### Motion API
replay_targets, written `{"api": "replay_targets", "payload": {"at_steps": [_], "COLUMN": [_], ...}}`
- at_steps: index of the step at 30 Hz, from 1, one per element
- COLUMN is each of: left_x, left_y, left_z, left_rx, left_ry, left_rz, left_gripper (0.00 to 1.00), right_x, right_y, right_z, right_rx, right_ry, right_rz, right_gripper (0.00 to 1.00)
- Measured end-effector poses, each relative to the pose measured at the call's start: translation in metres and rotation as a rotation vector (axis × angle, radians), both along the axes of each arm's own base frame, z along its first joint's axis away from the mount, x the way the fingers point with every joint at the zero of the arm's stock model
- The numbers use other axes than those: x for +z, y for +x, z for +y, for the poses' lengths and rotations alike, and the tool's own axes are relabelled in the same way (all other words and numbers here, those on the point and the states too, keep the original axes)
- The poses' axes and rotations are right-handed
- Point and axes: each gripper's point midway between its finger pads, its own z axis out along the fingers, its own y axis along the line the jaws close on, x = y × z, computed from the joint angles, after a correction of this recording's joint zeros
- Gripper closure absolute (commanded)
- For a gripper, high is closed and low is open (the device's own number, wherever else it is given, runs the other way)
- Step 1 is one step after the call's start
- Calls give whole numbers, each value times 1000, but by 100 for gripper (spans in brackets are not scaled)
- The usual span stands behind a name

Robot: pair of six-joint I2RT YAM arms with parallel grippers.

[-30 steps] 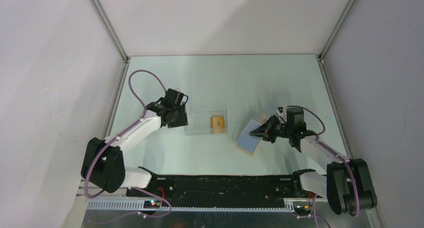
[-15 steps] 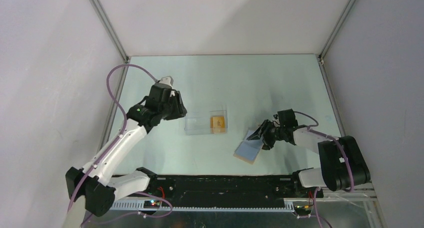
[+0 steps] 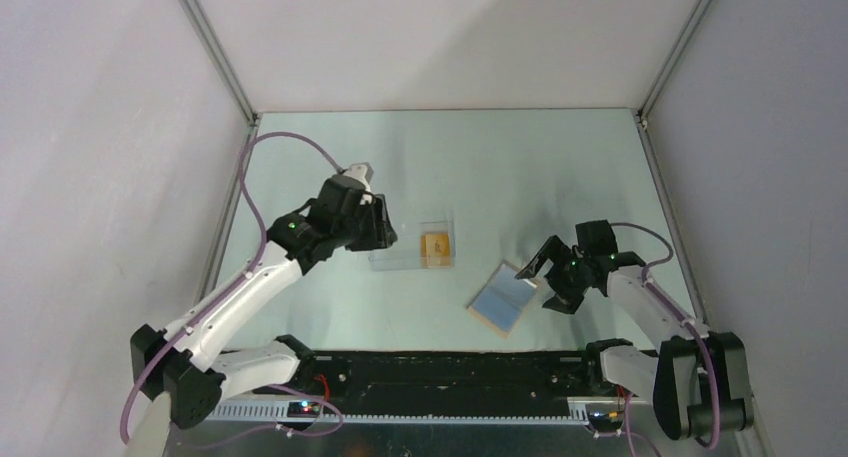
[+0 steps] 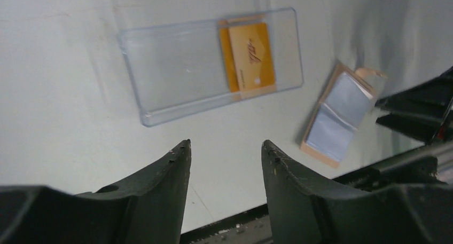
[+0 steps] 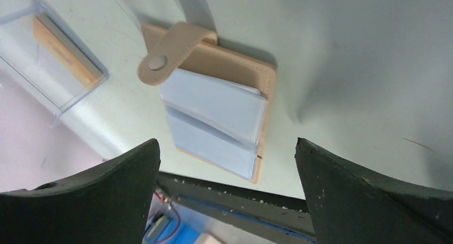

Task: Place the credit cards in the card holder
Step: Place the card holder at the center of the board.

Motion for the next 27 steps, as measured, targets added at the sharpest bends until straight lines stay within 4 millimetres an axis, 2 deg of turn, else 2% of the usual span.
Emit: {"api": "replay_targets", "payload": {"at_steps": [2, 6, 9, 11, 14, 17, 21, 27], "left_x": [-5, -16, -28, -37, -52, -58, -53, -40], "left_y": [-7, -25, -42, -52, -65, -70, -66, -62], "left_z": [-13, -43, -74, -87, -101, -109, -115, -115], "left_rx": [-30, -105, -170, -193, -211, -209, -199, -192], "left_ry": [-8, -40, -99, -124, -151, -171, -209, -250], "left_rz": [26, 92, 147, 178, 227, 252, 238, 201], "left_gripper": [44, 44, 44, 44, 44, 44, 44, 44], "right_x": [8, 32, 49, 51, 41, 29, 16, 8], "right_y": [4, 21, 29, 28, 12, -11, -38, -53], "right_z": [-12, -22, -17, -9, 3, 12, 23, 34], "right_rx": [-10, 15, 77, 125, 182, 217, 246, 233], "right_ry": [-72, -162, -190, -185, -161, -137, -119, -102], "right_rz": [-21, -101, -147, -148, -95, -32, 42, 96], "right_gripper": [1, 1, 2, 2, 2, 2, 1, 2]}}
